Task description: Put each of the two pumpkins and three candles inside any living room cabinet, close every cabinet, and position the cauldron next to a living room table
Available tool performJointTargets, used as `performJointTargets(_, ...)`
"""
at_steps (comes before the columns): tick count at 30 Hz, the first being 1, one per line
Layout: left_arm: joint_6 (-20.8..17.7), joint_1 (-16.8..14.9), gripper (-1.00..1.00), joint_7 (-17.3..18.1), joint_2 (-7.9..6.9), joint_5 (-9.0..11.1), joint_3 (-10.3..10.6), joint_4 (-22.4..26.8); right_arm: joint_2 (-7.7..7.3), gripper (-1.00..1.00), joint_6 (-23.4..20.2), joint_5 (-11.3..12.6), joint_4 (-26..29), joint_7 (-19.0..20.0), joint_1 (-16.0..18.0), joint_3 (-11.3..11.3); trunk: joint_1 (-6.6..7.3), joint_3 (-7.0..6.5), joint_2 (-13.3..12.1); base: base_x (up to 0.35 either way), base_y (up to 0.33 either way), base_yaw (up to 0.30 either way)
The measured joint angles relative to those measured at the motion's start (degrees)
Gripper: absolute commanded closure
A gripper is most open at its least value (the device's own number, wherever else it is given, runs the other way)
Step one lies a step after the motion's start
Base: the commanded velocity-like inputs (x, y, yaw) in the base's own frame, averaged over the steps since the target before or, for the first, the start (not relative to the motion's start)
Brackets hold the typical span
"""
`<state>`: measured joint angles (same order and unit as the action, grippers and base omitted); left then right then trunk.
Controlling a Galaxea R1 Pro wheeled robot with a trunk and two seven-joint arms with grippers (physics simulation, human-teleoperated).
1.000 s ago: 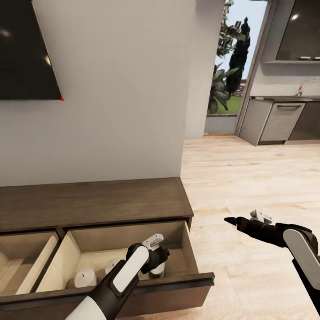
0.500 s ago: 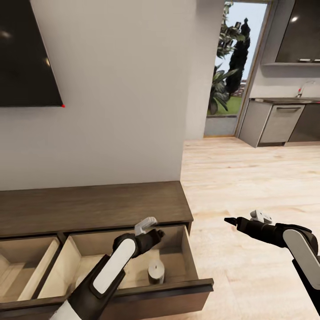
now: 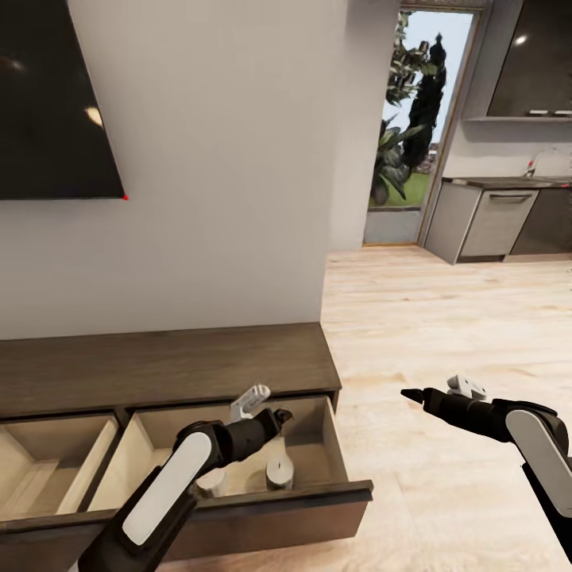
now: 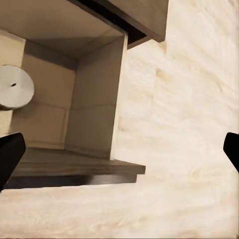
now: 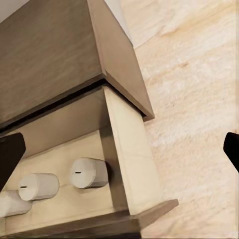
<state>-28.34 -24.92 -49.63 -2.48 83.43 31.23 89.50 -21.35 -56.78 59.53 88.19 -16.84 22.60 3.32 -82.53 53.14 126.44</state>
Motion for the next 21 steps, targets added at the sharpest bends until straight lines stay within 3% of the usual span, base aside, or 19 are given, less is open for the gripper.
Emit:
performJointTargets(4,-0.07,0.01,-1.00,0.18,-0.09,1.48,-0.01,0.07,0.00,-1.00,0.00,0.00,0.00,0.00,-0.01,0.00,0.88,-0.72,-1.60,-0.339,0.000,0.000)
performJointTargets(9,-0.76,0.01,-1.00,0.44,-0.41,5.74,0.01,0.09,0.00,-1.00,0.00,0.00,-0.02,0.00,-0.02,0.00,1.98,-1.62,-3.61,-0.341,0.000,0.000)
performJointTargets(17,-3.12,0.01,-1.00,2.60,-0.67,8.26,-0.15,0.07,0.00,-1.00,0.00,0.00,-0.08,0.00,-0.02,0.00,3.74,-3.05,-6.82,-0.324,0.000,0.000)
performJointTargets(21,-4.77,0.01,-1.00,4.82,-1.67,10.13,-0.19,-0.06,0.05,-1.00,0.00,-0.14,-0.13,0.00,-0.01,-0.32,4.63,-3.77,-8.42,-0.184,0.000,0.000)
